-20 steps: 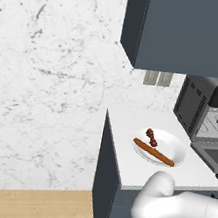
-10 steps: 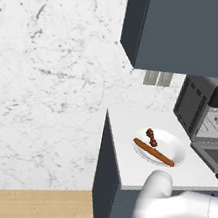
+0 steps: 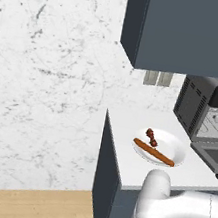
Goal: Pick up the kebab skewer and baguette bread, and place them inside the toaster oven. Close the toaster oven door and start by setting the timer.
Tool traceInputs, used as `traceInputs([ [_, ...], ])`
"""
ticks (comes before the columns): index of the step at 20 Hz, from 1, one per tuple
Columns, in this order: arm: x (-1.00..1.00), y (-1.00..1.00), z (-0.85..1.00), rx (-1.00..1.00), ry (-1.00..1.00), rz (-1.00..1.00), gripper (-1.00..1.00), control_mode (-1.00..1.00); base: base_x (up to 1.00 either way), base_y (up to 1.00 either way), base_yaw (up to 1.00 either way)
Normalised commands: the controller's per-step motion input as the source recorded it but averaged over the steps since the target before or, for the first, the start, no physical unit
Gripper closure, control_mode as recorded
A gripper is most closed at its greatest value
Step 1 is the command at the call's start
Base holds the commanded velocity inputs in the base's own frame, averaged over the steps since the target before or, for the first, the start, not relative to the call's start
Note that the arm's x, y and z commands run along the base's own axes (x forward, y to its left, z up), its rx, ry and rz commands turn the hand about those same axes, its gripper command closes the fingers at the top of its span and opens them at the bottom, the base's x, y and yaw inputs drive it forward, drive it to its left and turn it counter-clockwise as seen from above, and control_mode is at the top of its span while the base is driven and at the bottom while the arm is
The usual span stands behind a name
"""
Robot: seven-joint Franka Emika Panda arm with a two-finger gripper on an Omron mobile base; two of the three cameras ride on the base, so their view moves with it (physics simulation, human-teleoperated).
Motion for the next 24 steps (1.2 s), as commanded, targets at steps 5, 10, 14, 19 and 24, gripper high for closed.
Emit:
traceInputs([
  [5,0.0,-0.16,-0.31,0.0,0.0,-0.02,-1.0,-1.0,0.0,0.0,0.0],
  [10,-0.05,-0.14,-0.28,0.0,0.0,-0.04,-1.0,-1.0,0.0,0.0,0.0],
  [14,-0.39,-0.03,-0.49,-0.02,0.06,-0.07,-1.0,-1.0,0.0,0.0,0.0],
  [19,-0.6,0.0,-0.62,-0.07,0.1,-0.1,-1.0,-1.0,0.0,0.0,0.0],
  [24,-0.71,0.0,-0.71,-0.1,0.12,-0.11,-1.0,-1.0,0.0,0.0,0.0],
])
